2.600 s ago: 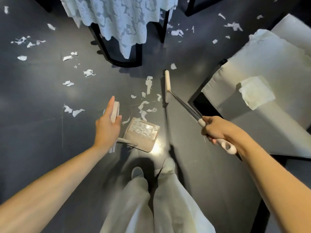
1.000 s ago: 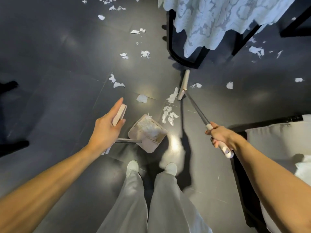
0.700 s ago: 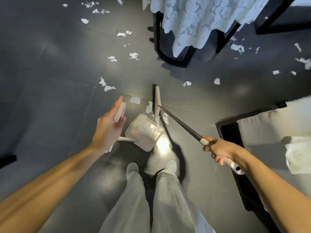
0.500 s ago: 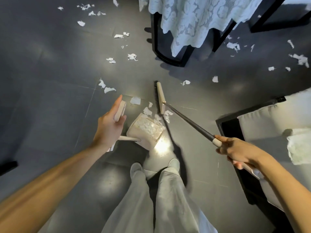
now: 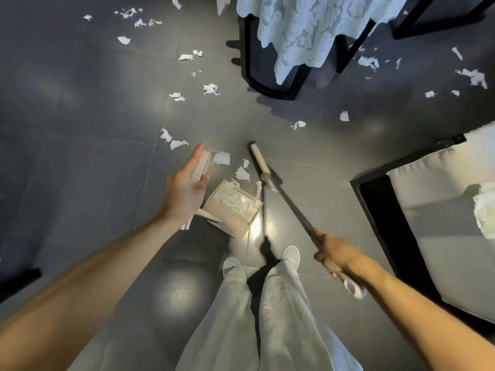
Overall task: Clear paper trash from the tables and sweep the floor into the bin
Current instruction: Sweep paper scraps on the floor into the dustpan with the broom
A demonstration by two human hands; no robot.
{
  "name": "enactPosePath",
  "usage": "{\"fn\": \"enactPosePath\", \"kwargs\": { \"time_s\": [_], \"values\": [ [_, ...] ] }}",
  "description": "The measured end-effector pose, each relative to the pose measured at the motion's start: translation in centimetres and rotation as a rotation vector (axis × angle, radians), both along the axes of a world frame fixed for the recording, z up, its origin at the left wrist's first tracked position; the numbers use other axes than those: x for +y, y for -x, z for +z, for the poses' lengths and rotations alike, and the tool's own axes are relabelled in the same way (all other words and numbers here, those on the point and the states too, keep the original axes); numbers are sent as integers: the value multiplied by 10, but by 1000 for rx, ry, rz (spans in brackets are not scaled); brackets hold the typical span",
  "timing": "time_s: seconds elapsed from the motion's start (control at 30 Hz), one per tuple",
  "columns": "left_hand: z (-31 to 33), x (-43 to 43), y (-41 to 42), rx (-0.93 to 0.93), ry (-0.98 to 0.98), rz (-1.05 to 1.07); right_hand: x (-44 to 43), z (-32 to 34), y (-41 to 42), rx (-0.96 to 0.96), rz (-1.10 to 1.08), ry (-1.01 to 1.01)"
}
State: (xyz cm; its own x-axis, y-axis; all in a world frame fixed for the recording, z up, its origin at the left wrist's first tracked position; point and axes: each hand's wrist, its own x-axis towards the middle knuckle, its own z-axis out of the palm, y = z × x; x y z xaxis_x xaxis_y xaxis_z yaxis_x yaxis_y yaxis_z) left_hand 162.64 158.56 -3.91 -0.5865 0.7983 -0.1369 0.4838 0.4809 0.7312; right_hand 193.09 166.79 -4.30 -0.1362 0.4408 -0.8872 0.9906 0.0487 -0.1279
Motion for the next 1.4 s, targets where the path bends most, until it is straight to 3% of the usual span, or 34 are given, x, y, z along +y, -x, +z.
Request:
{"fn": "enactPosePath", "kwargs": {
  "time_s": [0.17, 0.33, 0.4, 0.53, 0.77, 0.9, 1.0, 1.13, 1.3, 1.4],
  "values": [
    [-2, 3, 12, 30, 0, -2, -35, 25, 12, 43, -86, 161],
    [-4, -14, 17, 34, -55, -88, -14, 72, 5, 144, -399, 233],
    [-5, -24, 22, 53, -92, -40, -5, 90, 11, 159, -426, 229],
    [-5, -39, 38, 89, -76, 46, 13, 97, 45, 146, -242, 116],
    [-8, -55, 71, 82, -19, 131, 44, 48, 133, 79, 242, -160],
    [-11, -49, 85, 109, -7, 137, 37, 25, 161, 25, 325, -112],
    [-11, -43, 91, 56, -11, 171, 35, 23, 156, 9, 351, 30],
    [-6, -32, 87, -67, -48, 203, 38, 36, 130, 22, 316, 188],
    [1, -17, 79, -26, -36, 129, 69, 61, 94, 92, -122, 294],
    [4, 1, 73, -13, -51, 121, 90, 80, 71, 124, -214, 273]
  ]
}}
